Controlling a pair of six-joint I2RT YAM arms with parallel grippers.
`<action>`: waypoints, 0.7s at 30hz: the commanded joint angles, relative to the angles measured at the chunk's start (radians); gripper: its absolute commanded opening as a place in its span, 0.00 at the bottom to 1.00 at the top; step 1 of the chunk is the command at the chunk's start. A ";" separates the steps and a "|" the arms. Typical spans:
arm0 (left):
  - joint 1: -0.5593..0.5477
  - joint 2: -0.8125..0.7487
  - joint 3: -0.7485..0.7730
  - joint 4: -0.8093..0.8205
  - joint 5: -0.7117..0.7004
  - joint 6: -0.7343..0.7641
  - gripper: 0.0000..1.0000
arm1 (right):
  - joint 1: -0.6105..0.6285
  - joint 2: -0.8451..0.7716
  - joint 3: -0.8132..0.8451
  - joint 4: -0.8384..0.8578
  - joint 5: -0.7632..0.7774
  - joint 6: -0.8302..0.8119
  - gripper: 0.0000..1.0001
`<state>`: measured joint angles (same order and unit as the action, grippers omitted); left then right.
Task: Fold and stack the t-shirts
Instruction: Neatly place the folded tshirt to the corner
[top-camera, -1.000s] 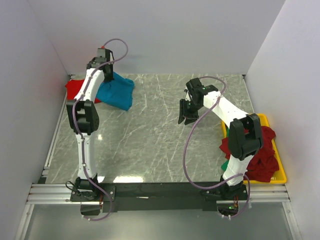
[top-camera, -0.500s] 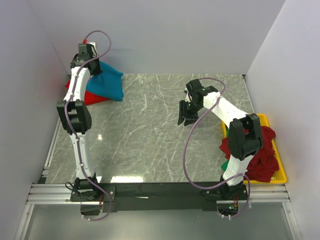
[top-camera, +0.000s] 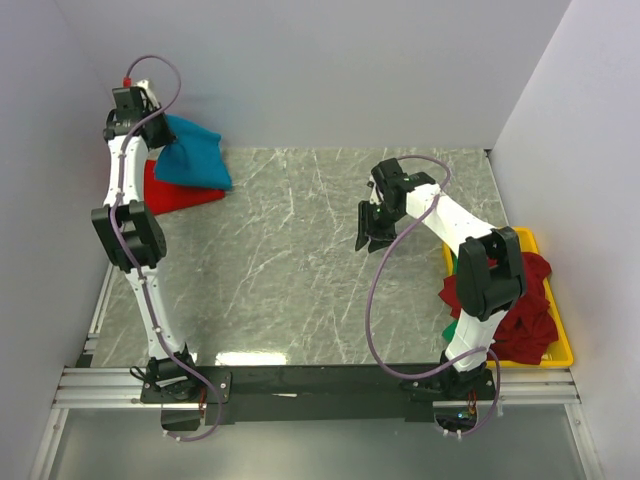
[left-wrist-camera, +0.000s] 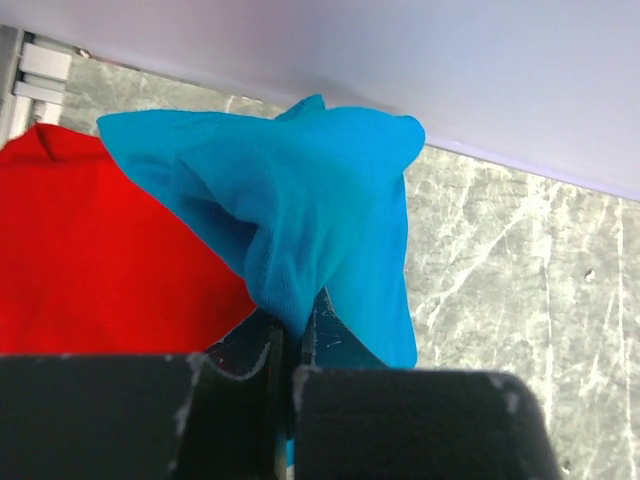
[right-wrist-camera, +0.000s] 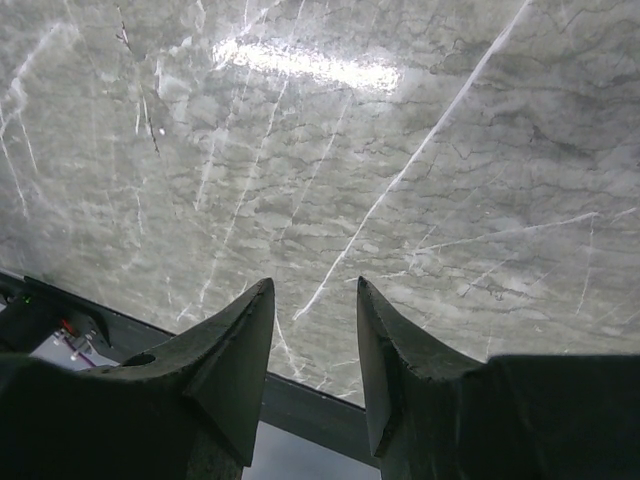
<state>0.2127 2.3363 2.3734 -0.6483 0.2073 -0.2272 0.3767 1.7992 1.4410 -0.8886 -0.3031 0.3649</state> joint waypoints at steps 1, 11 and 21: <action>0.016 -0.043 -0.008 0.044 0.079 -0.018 0.00 | 0.018 -0.014 0.041 -0.015 0.010 -0.015 0.46; 0.062 -0.043 -0.075 0.032 0.093 -0.009 0.00 | 0.027 -0.014 0.042 -0.018 0.012 -0.014 0.46; 0.102 -0.011 -0.083 0.026 0.069 -0.009 0.00 | 0.033 -0.011 0.047 -0.024 0.018 -0.014 0.46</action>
<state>0.3016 2.3363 2.2627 -0.6407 0.2741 -0.2340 0.4000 1.7992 1.4418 -0.9035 -0.2966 0.3649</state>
